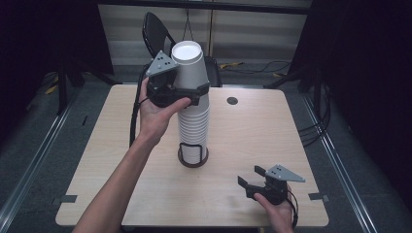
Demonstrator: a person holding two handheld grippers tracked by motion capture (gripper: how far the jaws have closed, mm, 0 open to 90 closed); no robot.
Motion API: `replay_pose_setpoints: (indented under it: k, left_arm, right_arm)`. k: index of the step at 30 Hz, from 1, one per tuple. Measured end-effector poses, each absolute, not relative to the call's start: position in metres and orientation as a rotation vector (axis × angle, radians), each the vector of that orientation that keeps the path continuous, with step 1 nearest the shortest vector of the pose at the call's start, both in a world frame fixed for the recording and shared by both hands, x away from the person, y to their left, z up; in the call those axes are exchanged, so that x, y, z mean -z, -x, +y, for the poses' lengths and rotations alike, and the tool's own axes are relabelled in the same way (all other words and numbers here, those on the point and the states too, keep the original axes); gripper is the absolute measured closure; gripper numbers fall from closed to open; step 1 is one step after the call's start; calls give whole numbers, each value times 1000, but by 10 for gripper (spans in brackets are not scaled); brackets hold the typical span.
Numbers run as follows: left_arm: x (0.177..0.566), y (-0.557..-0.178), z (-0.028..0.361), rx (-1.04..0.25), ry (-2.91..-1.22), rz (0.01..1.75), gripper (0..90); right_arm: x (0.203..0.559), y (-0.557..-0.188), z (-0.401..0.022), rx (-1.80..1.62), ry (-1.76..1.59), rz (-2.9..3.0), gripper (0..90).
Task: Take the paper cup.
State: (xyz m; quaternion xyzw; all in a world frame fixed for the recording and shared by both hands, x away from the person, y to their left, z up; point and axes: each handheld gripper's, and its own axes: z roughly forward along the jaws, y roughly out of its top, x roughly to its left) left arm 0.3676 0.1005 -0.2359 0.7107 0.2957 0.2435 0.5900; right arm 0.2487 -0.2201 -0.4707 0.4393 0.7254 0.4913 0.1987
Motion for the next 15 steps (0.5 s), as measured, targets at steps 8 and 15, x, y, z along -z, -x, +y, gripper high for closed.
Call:
replay_pose_setpoints:
  k: [8,15]
  left_arm:
    - [232,-367,100,-586,-1628,678,100]
    - [225,-367,101,-591,-1600,677,101]
  right_arm:
    - [471,-249,-220,-1377,-1226,2034,216]
    - [471,-249,-220,-1379,-1227,2034,215]
